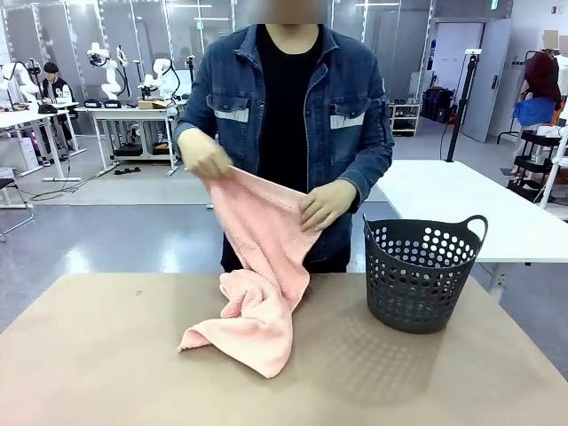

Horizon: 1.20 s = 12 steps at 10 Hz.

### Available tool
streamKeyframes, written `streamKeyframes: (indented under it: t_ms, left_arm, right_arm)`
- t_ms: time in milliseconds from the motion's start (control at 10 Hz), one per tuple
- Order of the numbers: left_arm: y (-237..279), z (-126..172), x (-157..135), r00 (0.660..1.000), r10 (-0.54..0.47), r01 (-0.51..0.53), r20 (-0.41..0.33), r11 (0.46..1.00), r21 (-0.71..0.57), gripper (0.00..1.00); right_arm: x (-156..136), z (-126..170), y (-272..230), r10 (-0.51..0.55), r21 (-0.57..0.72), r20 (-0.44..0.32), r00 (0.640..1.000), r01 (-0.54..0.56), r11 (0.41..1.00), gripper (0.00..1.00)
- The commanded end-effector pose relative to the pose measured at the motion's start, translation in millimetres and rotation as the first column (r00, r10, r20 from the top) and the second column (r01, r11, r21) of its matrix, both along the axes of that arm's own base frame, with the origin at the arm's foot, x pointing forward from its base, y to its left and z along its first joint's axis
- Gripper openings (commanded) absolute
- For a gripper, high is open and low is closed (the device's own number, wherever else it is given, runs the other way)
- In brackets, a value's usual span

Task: Fold the towel.
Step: Grab the top end of the 100 cm Hotel Towel extended by the human.

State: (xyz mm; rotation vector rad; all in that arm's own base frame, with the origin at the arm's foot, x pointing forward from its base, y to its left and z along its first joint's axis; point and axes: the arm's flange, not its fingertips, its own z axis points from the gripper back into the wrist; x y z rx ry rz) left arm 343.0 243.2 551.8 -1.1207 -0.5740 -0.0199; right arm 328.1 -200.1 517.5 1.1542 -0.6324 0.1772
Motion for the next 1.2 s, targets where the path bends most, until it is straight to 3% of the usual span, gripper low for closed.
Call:
streamKeyframes:
  t_ms: [0,1100]
  left_arm:
    - [0.5,0.6,0.5,1.000,-0.010,0.010,0.014,1.000,-0.015,1.00]
    - [0.5,0.6,0.5,1.000,-0.010,0.010,0.014,1.000,-0.015,1.00]
  right_arm:
    - [1.2,0.4,-1.3,0.006,0.005,0.023,1.000,-0.006,1.000,1.00]
    - [1.2,0.4,-1.3,0.006,0.005,0.023,1.000,-0.006,1.000,1.00]
